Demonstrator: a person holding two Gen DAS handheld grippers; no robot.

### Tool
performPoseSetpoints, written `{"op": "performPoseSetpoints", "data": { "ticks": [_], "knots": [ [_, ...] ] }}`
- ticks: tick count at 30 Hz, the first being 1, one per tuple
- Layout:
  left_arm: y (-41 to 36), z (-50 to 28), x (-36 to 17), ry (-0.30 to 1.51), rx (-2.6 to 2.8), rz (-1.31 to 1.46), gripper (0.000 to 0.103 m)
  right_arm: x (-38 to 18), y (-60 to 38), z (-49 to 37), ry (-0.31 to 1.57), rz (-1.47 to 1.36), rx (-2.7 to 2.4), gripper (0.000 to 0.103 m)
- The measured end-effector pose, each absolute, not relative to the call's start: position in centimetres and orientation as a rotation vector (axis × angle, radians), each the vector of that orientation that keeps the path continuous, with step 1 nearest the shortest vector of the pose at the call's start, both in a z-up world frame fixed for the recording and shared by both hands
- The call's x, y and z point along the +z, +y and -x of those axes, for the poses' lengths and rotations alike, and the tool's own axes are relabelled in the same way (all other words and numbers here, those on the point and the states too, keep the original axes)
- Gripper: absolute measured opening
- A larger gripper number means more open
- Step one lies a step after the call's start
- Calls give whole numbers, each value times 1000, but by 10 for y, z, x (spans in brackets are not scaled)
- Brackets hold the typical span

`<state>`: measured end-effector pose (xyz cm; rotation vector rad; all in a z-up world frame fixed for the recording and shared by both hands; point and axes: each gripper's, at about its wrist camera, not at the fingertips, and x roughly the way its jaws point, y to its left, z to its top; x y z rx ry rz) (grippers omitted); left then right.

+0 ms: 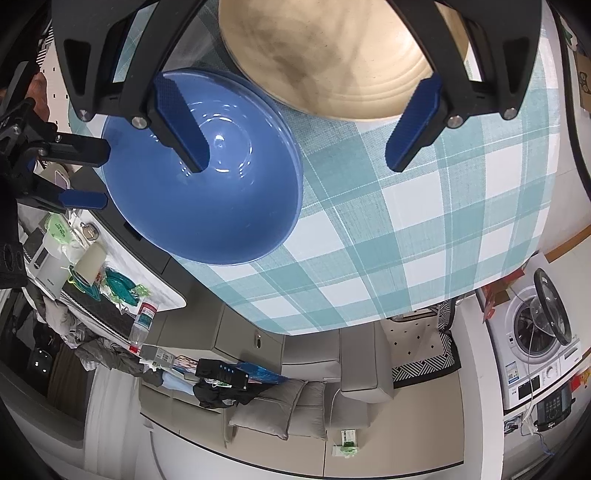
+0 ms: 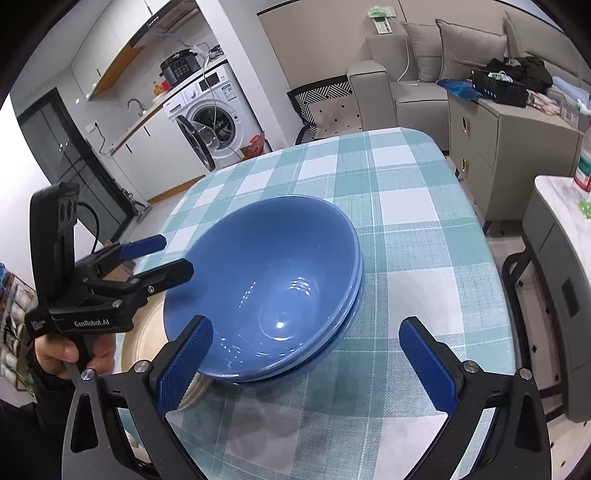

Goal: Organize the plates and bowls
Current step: 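Lower the nested blue bowls toward the beige plates with both grippers, then set the nested blue bowls down onto the beige plate stack with both grippers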

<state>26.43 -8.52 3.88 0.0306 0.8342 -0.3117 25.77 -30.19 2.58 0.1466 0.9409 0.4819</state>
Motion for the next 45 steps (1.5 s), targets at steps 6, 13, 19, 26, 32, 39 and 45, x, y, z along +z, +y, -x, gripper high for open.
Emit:
{"op": "performPoseSetpoints", "data": {
  "ticks": [6,13,19,26,32,39,45],
  "knots": [
    [-87,-264,35,838,-316,-22,97,20,-299,-259,958,-111,479,103],
    [-88,-264,29,848,-326,-13,97,11,-299,-261,985,-119,466,103],
    [-90,-265,23,864,-341,1,97,6,-304,-266,990,-181,466,102],
    [-90,-268,19,874,-358,26,97,0,-303,-271,999,-212,480,102],
    [-93,-270,15,883,-372,40,96,-6,-301,-275,1009,-225,482,101],
    [-95,-270,12,894,-405,57,93,-11,-298,-276,1025,-232,494,93],
    [-97,-270,12,897,-428,65,86,-11,-296,-277,1027,-238,496,87]
  ]
}}
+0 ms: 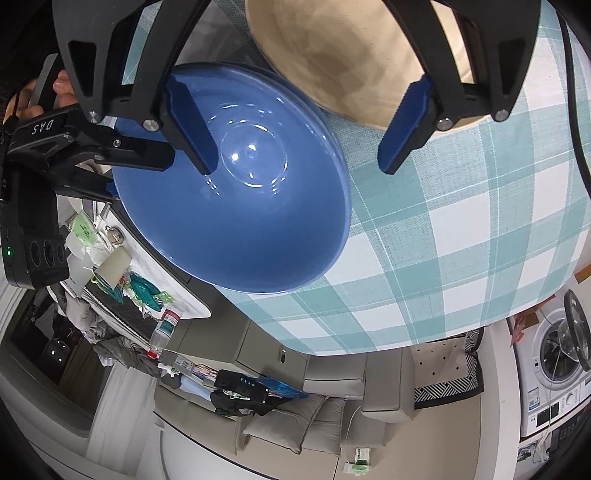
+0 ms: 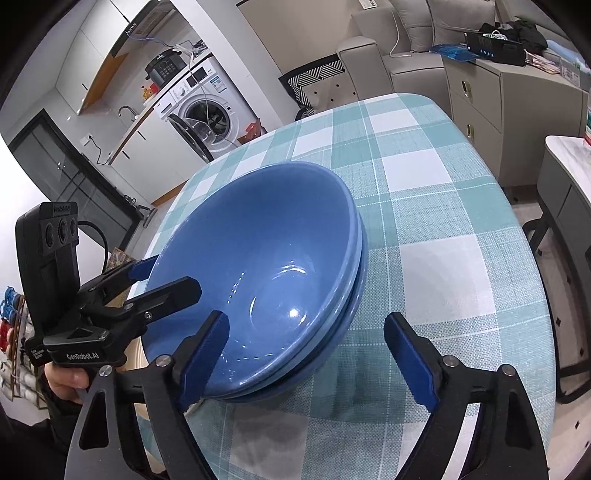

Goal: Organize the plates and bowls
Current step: 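Set the nested blue bowls down onto the beige plate stack with both grippers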

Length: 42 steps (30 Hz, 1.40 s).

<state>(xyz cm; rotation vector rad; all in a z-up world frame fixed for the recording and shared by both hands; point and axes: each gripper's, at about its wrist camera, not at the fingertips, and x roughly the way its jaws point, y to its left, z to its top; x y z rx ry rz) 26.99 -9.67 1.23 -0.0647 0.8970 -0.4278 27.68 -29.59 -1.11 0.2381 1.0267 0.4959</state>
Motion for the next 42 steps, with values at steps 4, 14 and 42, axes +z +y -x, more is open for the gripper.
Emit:
{"op": "performPoseSetpoints", "data": {
  "ticks": [4,14,42],
  "knots": [
    [-97,-270,11,905,-439,74,74,-11,-294,-277,1031,-238,503,86],
    [-98,-269,9,921,-445,72,55,-10,-290,-275,1031,-232,507,75],
    [-99,-266,10,932,-420,40,49,-6,-278,-273,1054,-148,447,64]
  ]
}}
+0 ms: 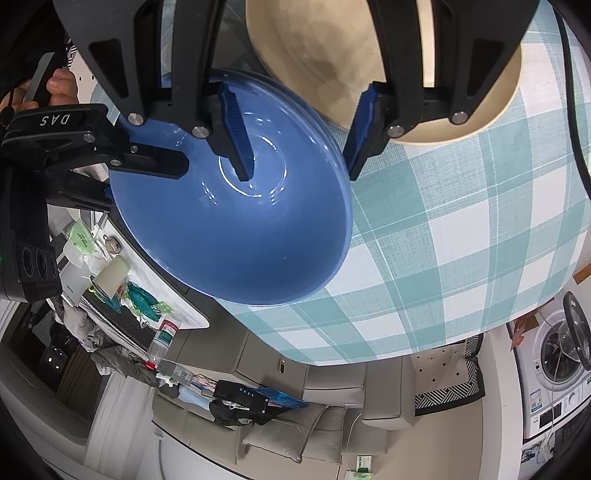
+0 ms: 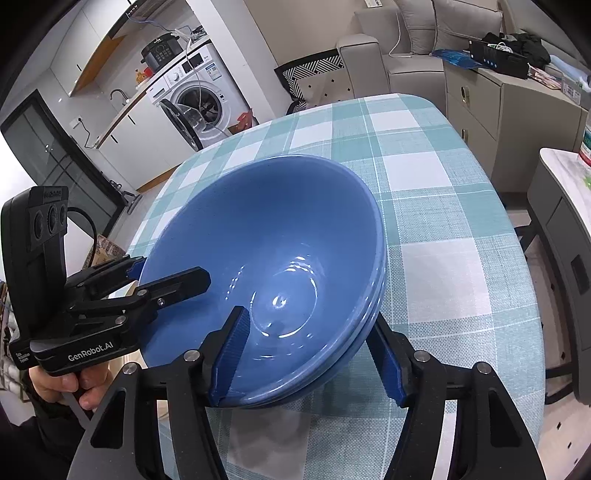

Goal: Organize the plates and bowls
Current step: 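Set the nested blue bowls down onto the beige plate stack with both grippers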

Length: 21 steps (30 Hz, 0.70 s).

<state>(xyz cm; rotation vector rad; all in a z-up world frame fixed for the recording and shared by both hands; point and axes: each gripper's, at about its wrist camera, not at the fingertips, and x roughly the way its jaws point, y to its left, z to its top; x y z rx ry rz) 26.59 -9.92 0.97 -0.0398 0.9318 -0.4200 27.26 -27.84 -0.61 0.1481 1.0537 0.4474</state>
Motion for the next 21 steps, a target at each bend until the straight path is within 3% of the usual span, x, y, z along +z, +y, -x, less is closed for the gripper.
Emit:
{"op": "performPoseSetpoints", "data": {
  "ticks": [21],
  "knots": [
    [-99,-263,16,927,-402,25,49,-1,-282,-270,1078,-155,428,52]
  ]
}}
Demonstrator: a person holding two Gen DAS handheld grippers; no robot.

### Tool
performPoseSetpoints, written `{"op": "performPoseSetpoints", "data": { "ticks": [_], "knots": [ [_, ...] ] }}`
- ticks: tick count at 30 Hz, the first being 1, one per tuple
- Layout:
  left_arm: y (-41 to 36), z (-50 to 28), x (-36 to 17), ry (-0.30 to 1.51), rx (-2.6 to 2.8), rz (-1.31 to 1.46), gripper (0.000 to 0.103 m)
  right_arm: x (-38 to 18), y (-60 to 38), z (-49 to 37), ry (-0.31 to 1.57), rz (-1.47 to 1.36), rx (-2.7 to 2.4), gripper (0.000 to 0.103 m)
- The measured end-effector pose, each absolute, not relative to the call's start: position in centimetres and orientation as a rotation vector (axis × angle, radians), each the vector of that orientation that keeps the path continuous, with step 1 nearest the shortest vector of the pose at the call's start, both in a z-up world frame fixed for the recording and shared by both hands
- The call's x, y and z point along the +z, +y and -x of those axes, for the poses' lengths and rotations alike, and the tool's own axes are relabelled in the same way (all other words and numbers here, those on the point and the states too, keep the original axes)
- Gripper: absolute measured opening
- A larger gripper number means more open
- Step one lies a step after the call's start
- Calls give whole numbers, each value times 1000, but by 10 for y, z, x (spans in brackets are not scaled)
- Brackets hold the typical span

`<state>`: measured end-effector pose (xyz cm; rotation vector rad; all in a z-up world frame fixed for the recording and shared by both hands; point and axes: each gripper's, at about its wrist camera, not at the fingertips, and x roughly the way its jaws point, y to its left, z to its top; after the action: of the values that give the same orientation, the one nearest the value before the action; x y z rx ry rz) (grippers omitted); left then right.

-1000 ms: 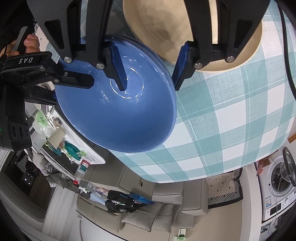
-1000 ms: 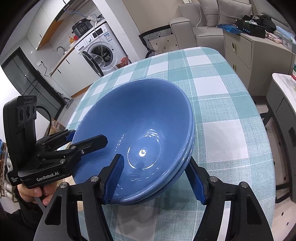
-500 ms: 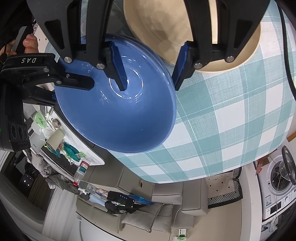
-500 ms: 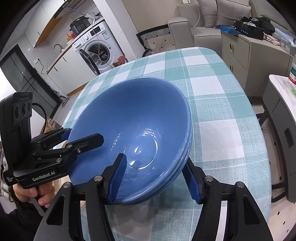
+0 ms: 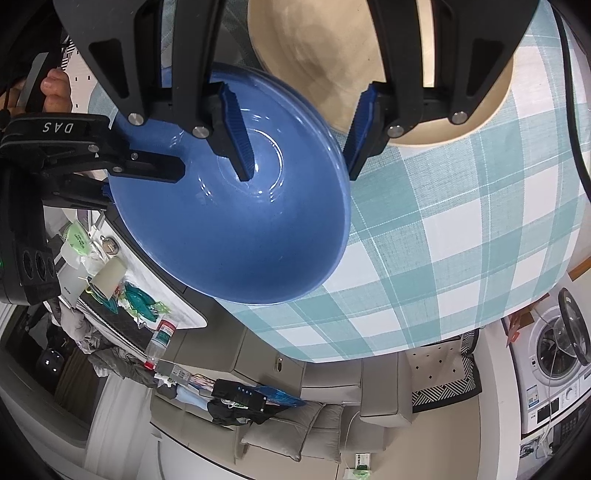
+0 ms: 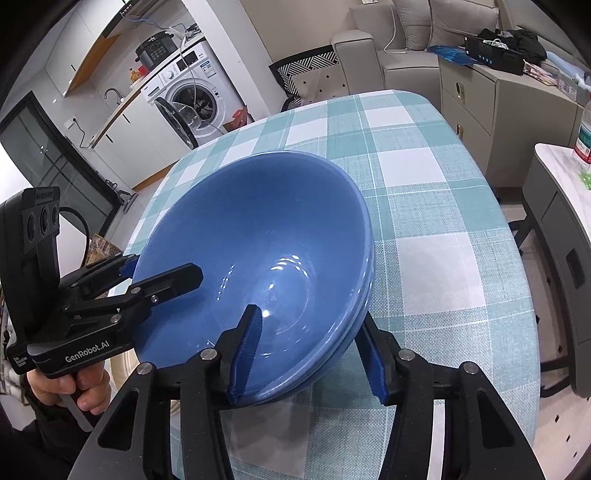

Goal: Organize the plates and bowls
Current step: 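Set the nested blue bowls down onto the beige plate stack with both grippers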

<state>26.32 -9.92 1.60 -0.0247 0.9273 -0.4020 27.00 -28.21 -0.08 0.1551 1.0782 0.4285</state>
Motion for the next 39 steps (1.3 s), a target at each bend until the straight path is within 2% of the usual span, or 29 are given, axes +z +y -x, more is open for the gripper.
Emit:
{"op": "performPoseSetpoints", "data": {
  "ticks": [39],
  "knots": [
    [-73,-233,79,834,-331,26,49,63,-252,-258,1051,-126,493,51]
  ]
}}
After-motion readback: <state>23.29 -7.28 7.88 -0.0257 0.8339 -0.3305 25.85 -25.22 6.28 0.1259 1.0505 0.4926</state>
